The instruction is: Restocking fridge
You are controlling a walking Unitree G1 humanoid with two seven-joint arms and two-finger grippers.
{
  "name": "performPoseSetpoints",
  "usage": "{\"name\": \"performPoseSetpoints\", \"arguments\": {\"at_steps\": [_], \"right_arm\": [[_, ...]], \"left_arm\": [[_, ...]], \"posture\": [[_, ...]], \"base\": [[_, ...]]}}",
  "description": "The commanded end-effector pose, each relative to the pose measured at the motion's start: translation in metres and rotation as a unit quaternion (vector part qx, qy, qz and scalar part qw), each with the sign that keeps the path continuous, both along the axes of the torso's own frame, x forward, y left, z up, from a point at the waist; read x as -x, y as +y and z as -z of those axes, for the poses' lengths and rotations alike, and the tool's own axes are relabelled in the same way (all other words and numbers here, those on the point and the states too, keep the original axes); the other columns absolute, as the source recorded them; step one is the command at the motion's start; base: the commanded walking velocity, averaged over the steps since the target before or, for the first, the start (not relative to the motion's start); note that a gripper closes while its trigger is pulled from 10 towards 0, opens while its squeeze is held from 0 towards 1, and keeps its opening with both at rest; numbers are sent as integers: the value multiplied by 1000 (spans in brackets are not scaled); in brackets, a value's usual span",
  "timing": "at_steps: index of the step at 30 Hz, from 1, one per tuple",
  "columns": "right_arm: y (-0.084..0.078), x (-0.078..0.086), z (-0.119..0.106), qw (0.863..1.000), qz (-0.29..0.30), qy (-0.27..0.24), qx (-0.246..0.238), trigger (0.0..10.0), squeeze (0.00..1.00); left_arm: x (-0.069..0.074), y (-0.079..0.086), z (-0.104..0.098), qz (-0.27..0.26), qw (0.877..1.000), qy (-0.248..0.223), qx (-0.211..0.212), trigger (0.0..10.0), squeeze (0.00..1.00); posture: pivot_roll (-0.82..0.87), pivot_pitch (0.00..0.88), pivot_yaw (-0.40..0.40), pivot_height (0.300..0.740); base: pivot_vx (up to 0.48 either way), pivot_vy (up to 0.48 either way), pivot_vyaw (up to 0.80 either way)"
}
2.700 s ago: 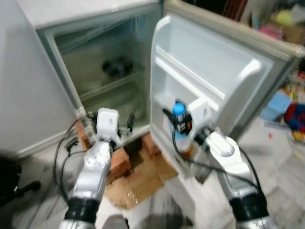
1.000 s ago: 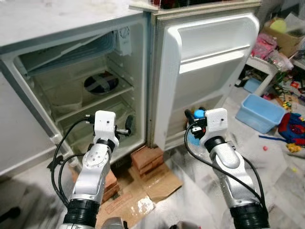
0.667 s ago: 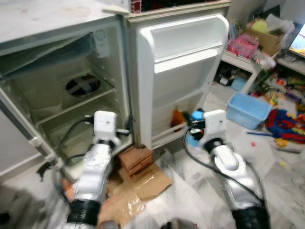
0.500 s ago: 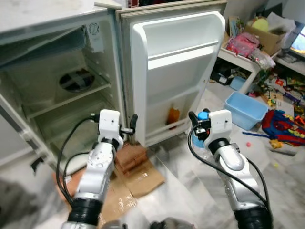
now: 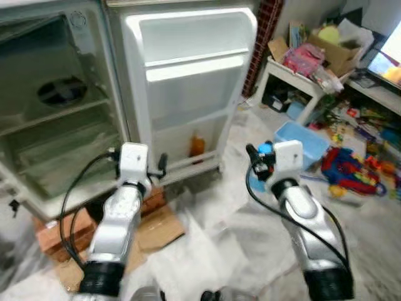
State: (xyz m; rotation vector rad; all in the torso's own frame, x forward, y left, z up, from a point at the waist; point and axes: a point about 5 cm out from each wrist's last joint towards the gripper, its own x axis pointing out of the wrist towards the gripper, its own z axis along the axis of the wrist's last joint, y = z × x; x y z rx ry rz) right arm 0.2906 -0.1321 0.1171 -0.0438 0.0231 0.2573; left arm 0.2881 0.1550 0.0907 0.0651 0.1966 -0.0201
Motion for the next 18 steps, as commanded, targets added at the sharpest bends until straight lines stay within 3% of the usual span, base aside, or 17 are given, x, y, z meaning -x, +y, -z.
{"name": "performPoseSetpoints", "arguments": {"at_steps": [1, 2, 3, 4, 6, 8, 9, 10, 15, 18], "right_arm": [[-5, -6, -8, 1000, 5, -12, -1, 10000, 0], [-4, -7, -9, 1000, 4, -12, -1, 10000, 0], [-4, -8, -10, 1000, 2, -13, 0, 10000, 0], [-3, -9, -11, 1000, 2, -14, 0, 10000, 0], [-2, -11, -15, 1000, -6, -28, 12, 10000, 0], [-1, -11, -15, 1000, -7, -28, 9, 10000, 0], [0, -10, -15, 999, -7, -30, 8, 10000, 0], [0, -10, -16, 999, -7, -32, 8, 10000, 0], [0, -8, -15, 999, -3, -36, 8, 10000, 0], [2, -6, -13, 999, -2, -36, 8, 10000, 0]], "left_arm": [[1, -6, -12, -4, 998, -32, 50, 10000, 0], [2, -7, -15, 0, 998, -41, 44, 10000, 0], [3, -8, -16, 2, 998, -46, 39, 10000, 157], [4, -8, -18, -1, 998, -53, 32, 10000, 541], [11, -8, -18, -2, 998, -59, 35, 10000, 584], [13, -7, -14, -11, 998, -49, 25, 10000, 573], [15, -7, -10, -23, 999, -34, 15, 10000, 51], [15, -7, -8, -27, 999, -26, 14, 10000, 0], [18, -4, -9, -38, 998, -36, 43, 10000, 0], [19, -6, -8, -18, 996, -43, 79, 10000, 0]], "posture": [[68, 22, -29, 740], [68, 22, -29, 740], [68, 22, -29, 740], [68, 29, -34, 740], [66, 37, -36, 740], [66, 37, -36, 740], [62, 41, -34, 740], [60, 42, -36, 740], [55, 34, -37, 740], [53, 21, -35, 740]], "base": [[0, 0, 0], [0, 0, 0], [0, 0, 0], [0, 0, 0], [0, 0, 0], [0, 0, 0], [0, 0, 575], [0, 0, 800], [0, 0, 800], [0, 0, 800]]}}
